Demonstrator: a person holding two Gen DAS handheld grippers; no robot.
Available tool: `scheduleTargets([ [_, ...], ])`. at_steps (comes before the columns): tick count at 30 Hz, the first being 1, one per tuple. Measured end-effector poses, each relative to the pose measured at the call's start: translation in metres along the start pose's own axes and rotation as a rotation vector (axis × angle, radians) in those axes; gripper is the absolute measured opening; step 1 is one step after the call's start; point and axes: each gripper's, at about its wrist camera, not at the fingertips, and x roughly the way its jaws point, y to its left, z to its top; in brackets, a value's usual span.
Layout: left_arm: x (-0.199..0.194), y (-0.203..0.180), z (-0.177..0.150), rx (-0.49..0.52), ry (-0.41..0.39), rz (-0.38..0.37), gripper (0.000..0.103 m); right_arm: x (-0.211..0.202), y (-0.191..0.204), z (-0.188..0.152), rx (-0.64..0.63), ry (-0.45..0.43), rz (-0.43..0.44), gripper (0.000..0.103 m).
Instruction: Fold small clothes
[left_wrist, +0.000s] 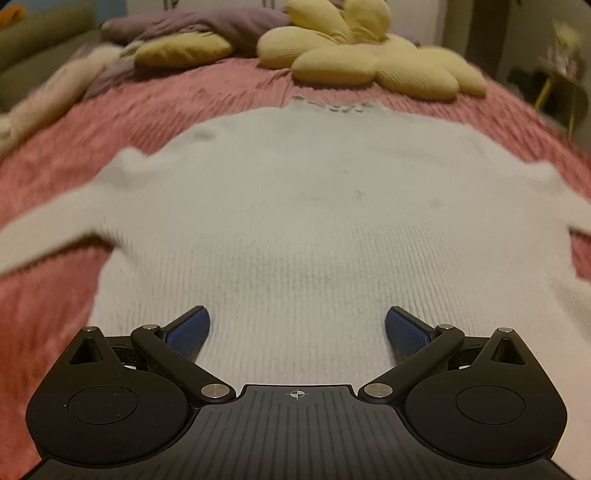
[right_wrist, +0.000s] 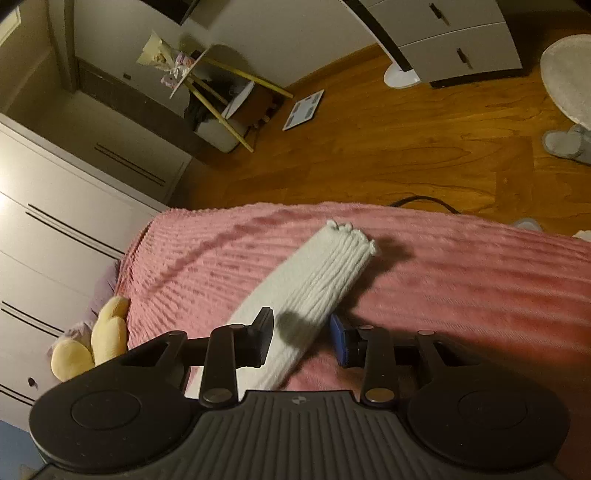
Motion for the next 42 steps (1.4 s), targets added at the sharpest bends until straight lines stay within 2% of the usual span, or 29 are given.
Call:
scheduleTargets([
  [2, 0.0, 0.004, -0.002, 0.001, -0.004, -0.019, 0.103, 0.009, 0.007, 0.001, -0.026, -0.002, -0.024, 0.013],
  [5, 0.0, 0.006, -0.004, 0.019, -0.011, -0.031, 0.103, 0.013, 0.025, 0.003, -0.122, -0.013, -0.066, 0.008],
  [7, 0.0, 0.005, -0.004, 0.034, -0.006, -0.038, 0.103, 0.001, 0.052, -0.007, -0.244, -0.055, -0.082, 0.008],
  [10, -0.005, 0.01, 0.002, 0.021, 0.009, -0.064, 0.103, -0.018, 0.102, -0.036, -0.48, -0.102, -0.003, 0.008],
  [14, -0.017, 0.02, 0.013, -0.023, -0.036, -0.126, 0.103, -0.042, 0.173, -0.119, -0.878, -0.118, 0.156, 0.008],
  [16, -0.023, 0.024, 0.02, -0.028, -0.058, -0.165, 0.103, -0.05, 0.202, -0.178, -1.102, -0.102, 0.245, 0.008],
  [19, -0.027, 0.028, 0.031, -0.041, -0.074, -0.208, 0.103, -0.046, 0.223, -0.262, -1.357, -0.049, 0.312, 0.008],
  [21, -0.027, 0.03, 0.038, -0.052, -0.067, -0.247, 0.103, -0.038, 0.225, -0.31, -1.495, 0.017, 0.303, 0.009],
  [23, -0.023, 0.03, 0.047, -0.073, -0.046, -0.293, 0.103, -0.028, 0.221, -0.345, -1.611, 0.103, 0.263, 0.023],
  [24, -0.02, 0.029, 0.051, -0.085, -0.035, -0.319, 0.103, -0.026, 0.214, -0.354, -1.648, 0.12, 0.253, 0.023],
  [27, -0.007, 0.022, 0.063, -0.152, -0.015, -0.425, 0.103, -0.042, 0.204, -0.352, -1.665, 0.102, 0.279, 0.034],
  [29, 0.007, 0.01, 0.071, -0.197, 0.011, -0.495, 0.103, -0.056, 0.199, -0.326, -1.575, 0.106, 0.31, 0.049],
  [32, 0.031, -0.018, 0.082, -0.237, 0.067, -0.604, 0.099, -0.072, 0.185, -0.285, -1.41, 0.081, 0.302, 0.052],
  [34, 0.052, -0.037, 0.087, -0.248, 0.123, -0.651, 0.087, -0.077, 0.176, -0.26, -1.308, 0.082, 0.285, 0.052],
  [36, 0.072, -0.053, 0.091, -0.254, 0.197, -0.645, 0.078, -0.08, 0.165, -0.242, -1.222, 0.089, 0.28, 0.052],
  [37, 0.081, -0.059, 0.092, -0.254, 0.224, -0.638, 0.076, -0.081, 0.161, -0.235, -1.196, 0.092, 0.272, 0.052],
  [40, 0.095, -0.067, 0.094, -0.274, 0.232, -0.624, 0.066, -0.087, 0.144, -0.219, -1.138, 0.097, 0.264, 0.052],
  [41, 0.097, -0.068, 0.096, -0.302, 0.242, -0.64, 0.06, -0.087, 0.14, -0.216, -1.126, 0.097, 0.26, 0.052],
  [42, 0.103, -0.069, 0.097, -0.338, 0.261, -0.657, 0.047, -0.087, 0.137, -0.215, -1.117, 0.098, 0.257, 0.052],
])
